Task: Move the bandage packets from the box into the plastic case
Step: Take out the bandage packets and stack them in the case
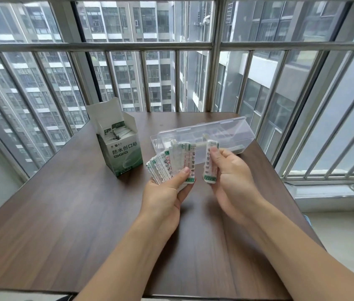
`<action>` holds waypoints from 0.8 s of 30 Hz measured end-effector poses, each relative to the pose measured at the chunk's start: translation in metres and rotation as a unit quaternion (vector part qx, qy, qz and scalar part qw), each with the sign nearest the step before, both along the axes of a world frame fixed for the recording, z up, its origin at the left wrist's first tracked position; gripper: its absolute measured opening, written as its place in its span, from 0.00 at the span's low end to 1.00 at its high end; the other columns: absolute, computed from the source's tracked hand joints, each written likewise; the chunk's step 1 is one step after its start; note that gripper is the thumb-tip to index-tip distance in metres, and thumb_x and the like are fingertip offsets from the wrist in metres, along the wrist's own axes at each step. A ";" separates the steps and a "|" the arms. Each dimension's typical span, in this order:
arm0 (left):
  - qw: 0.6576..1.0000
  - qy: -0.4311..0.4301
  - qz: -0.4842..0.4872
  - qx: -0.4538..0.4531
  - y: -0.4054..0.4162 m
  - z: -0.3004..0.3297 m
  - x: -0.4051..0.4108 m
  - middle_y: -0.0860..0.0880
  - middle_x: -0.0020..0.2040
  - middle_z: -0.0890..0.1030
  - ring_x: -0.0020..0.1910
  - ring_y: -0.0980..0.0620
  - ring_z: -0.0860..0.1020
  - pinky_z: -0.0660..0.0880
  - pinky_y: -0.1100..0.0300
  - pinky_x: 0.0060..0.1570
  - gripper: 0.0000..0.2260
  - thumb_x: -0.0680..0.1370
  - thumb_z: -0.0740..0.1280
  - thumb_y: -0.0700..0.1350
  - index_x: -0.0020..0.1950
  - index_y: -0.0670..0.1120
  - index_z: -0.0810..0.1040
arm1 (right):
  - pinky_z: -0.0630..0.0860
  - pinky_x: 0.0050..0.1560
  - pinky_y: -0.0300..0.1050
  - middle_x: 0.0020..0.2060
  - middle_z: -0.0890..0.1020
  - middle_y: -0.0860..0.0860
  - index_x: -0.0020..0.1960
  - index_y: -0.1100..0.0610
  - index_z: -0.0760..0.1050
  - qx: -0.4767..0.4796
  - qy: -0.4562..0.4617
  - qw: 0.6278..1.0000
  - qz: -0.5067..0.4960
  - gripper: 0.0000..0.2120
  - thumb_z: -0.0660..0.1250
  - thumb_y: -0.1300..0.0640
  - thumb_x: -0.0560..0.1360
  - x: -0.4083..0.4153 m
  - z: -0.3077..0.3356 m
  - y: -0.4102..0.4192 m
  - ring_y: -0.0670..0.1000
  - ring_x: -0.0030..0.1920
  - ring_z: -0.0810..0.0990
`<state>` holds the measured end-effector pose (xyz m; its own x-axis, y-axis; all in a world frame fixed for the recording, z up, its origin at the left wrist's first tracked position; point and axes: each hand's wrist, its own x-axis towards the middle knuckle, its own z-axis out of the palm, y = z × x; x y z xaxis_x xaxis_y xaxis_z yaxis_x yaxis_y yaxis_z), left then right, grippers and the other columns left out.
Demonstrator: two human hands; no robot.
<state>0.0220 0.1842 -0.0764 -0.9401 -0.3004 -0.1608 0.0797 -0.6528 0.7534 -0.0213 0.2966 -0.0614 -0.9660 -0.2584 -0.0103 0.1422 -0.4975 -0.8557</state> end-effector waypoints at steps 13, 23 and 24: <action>0.999 0.034 -0.001 -0.025 0.002 -0.002 0.002 0.43 0.52 0.86 0.49 0.49 0.84 0.82 0.60 0.46 0.13 0.76 0.67 0.30 0.59 0.39 0.80 | 0.75 0.40 0.42 0.39 0.84 0.56 0.44 0.61 0.79 0.062 -0.010 0.998 -0.023 0.06 0.75 0.62 0.70 0.002 -0.010 -0.005 0.52 0.38 0.79; 0.995 0.022 0.092 -0.035 -0.001 -0.006 -0.004 0.39 0.54 0.85 0.53 0.44 0.84 0.81 0.59 0.44 0.20 0.72 0.71 0.27 0.62 0.37 0.78 | 0.79 0.34 0.36 0.38 0.83 0.53 0.48 0.60 0.79 -0.051 -0.089 0.994 0.028 0.11 0.73 0.55 0.69 -0.002 -0.008 -0.002 0.47 0.35 0.80; 0.995 0.023 0.093 -0.036 -0.001 -0.006 -0.004 0.39 0.54 0.85 0.52 0.45 0.84 0.81 0.59 0.44 0.20 0.71 0.71 0.27 0.62 0.37 0.79 | 0.81 0.38 0.38 0.43 0.85 0.56 0.52 0.63 0.80 -0.057 -0.081 0.994 0.035 0.14 0.72 0.56 0.69 -0.002 -0.009 -0.003 0.49 0.39 0.83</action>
